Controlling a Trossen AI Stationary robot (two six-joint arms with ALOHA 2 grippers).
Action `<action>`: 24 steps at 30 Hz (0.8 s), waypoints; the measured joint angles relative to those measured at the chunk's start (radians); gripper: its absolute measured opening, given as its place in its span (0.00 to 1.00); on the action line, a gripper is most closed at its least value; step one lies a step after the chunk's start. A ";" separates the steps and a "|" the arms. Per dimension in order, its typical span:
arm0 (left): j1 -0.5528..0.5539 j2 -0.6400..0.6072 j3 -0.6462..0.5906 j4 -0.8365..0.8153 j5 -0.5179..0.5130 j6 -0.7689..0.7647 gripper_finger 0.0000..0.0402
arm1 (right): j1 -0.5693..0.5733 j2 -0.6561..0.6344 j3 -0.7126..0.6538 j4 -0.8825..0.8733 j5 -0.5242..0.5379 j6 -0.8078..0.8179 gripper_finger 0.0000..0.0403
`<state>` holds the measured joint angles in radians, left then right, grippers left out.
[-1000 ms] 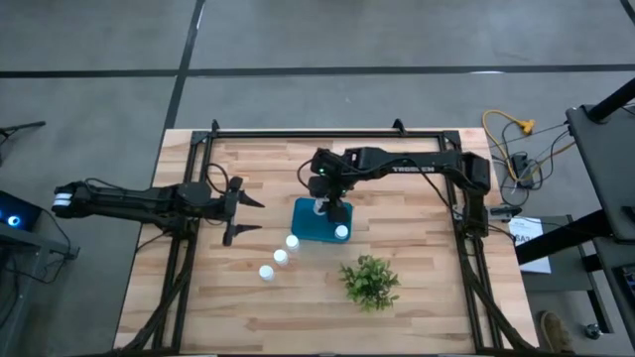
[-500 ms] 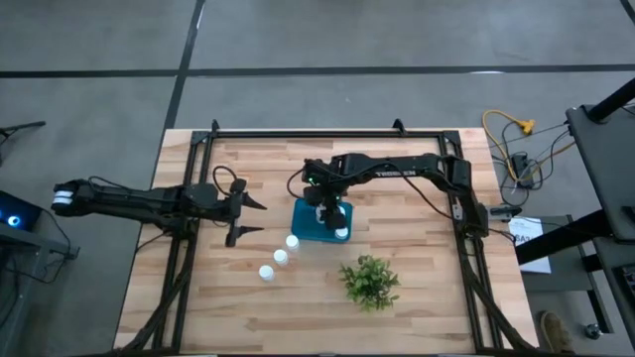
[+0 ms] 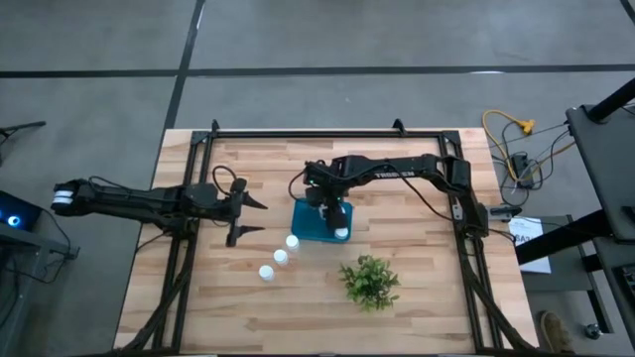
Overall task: Pick and place pill bottles into a basket
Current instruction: Put the white pill bottle in the blue bin
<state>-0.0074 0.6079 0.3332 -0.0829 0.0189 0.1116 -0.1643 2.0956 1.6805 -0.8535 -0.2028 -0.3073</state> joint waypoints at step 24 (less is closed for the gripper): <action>0.000 0.000 0.000 0.000 0.000 0.000 0.65 | 0.000 0.001 -0.068 0.120 -0.002 0.000 0.40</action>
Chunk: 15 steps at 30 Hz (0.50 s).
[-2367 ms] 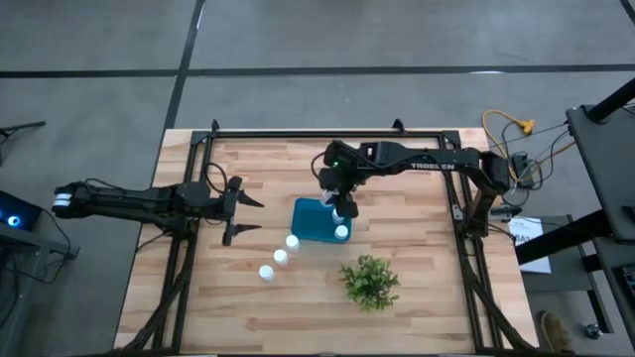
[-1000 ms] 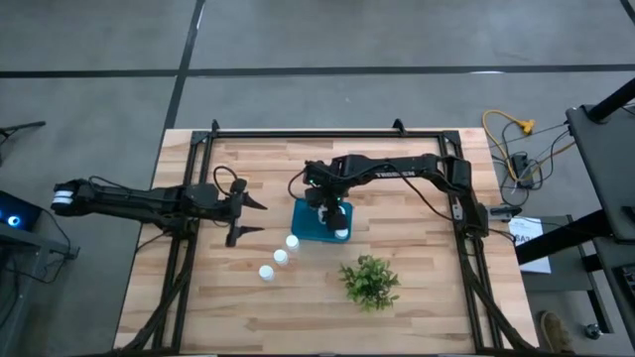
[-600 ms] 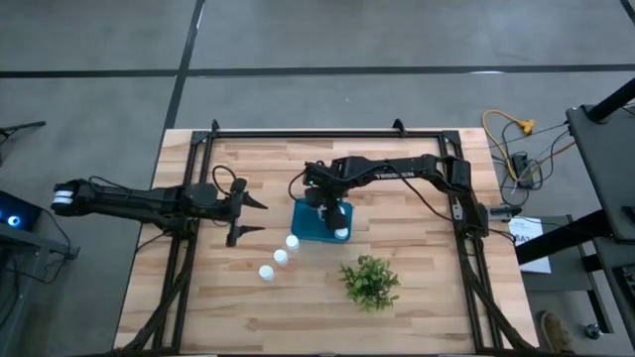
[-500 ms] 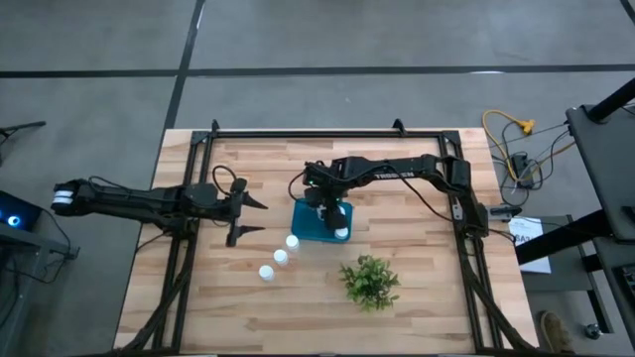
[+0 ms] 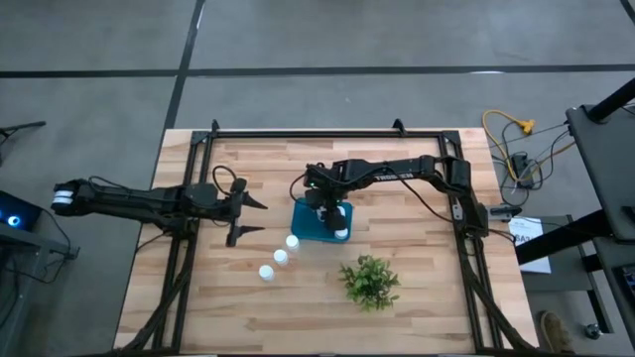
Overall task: Pick and place pill bottles into a basket
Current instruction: Put the white pill bottle in the blue bin
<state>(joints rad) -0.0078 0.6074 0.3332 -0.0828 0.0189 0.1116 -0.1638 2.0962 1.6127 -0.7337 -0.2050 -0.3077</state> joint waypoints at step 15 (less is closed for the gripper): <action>0.000 0.000 0.000 -0.003 0.000 0.000 0.65 | -0.002 0.000 -0.004 0.007 0.002 -0.011 0.40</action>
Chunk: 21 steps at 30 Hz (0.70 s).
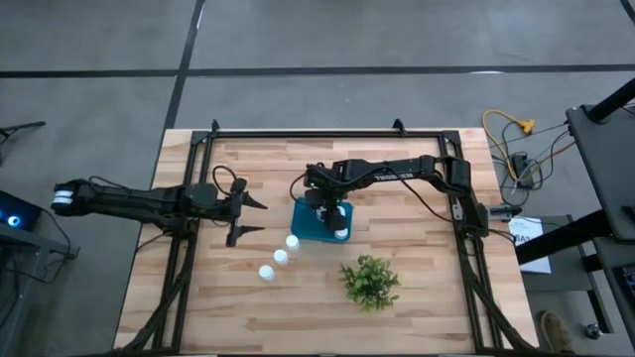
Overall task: Pick and place pill bottles into a basket
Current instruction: Put the white pill bottle in the blue bin
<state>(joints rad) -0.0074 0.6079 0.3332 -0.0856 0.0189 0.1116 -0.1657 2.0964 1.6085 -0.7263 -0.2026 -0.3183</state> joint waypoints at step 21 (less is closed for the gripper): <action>0.000 0.000 0.000 0.000 0.000 0.000 0.65 | -0.005 0.000 -0.003 0.001 0.004 0.012 0.60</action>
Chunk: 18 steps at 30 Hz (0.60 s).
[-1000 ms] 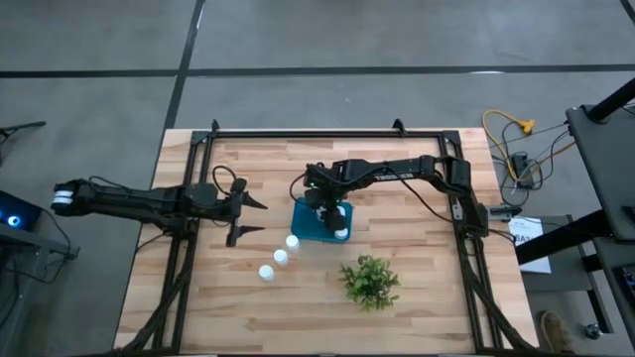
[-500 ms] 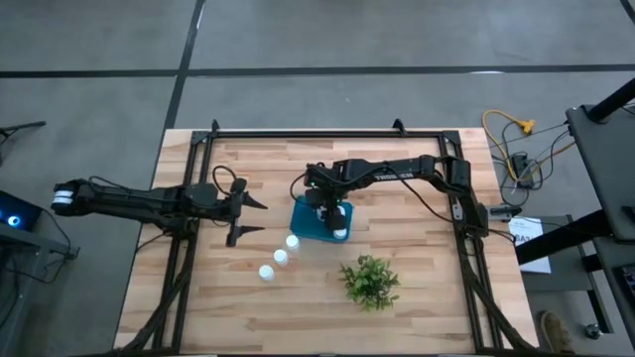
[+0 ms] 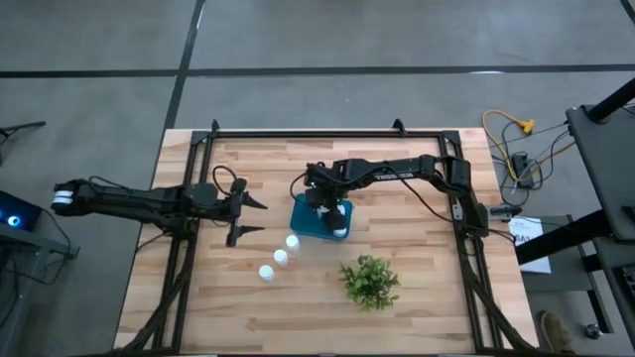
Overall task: Pick and place pill bottles into a basket
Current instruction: Put the white pill bottle in the blue bin
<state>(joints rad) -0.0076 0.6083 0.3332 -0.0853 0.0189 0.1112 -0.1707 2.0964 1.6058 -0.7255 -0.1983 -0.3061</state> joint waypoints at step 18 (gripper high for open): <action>0.000 0.000 0.000 0.000 0.000 0.000 0.65 | -0.004 0.000 0.028 0.000 0.000 -0.001 0.52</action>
<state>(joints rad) -0.0076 0.6081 0.3332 -0.0852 0.0193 0.1108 -0.1749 2.0960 1.6338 -0.7252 -0.1982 -0.3072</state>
